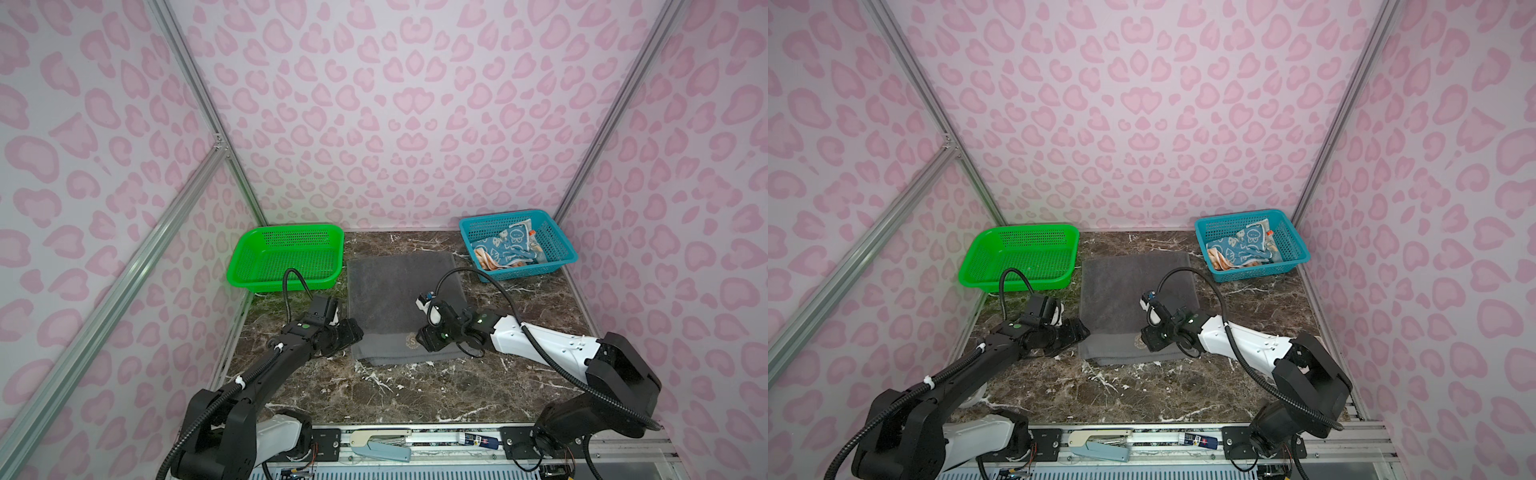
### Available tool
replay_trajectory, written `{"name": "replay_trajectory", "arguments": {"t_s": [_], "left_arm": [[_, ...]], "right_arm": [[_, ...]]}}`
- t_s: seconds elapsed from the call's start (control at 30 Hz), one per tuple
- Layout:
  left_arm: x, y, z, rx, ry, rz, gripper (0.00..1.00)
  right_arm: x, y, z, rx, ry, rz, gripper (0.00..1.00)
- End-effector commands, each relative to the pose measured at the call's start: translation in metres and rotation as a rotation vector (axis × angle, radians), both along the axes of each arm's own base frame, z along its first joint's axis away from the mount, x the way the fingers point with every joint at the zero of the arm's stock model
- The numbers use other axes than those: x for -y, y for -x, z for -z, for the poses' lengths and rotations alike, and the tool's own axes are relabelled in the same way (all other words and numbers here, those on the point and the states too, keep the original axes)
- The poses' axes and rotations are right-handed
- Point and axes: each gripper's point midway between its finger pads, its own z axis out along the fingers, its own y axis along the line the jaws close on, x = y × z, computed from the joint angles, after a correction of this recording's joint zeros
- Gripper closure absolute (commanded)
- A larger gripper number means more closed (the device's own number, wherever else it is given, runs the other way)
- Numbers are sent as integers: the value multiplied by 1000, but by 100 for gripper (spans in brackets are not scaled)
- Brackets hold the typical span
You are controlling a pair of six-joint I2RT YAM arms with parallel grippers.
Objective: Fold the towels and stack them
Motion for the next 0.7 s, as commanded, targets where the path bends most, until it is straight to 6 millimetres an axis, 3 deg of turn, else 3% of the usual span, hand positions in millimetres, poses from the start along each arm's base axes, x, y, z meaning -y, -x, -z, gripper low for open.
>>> {"name": "replay_trajectory", "arguments": {"t_s": [0.0, 0.2, 0.33, 0.43, 0.67], "left_arm": [[-12, -2, -14, 9, -27, -29, 22], [-41, -9, -40, 75, -50, -134, 19], [-60, -9, -43, 91, -73, -184, 18], [-66, -7, -41, 95, -66, -201, 18], [-73, -3, -40, 111, -66, -211, 18]], "right_arm": [[-24, 3, -7, 106, 47, -139, 30], [-85, 34, 4, 159, 142, -353, 27], [-116, 48, 18, 126, 144, -421, 32], [-127, 51, 31, 108, 199, -436, 34], [-131, 45, 67, 83, 346, -424, 38]]}}
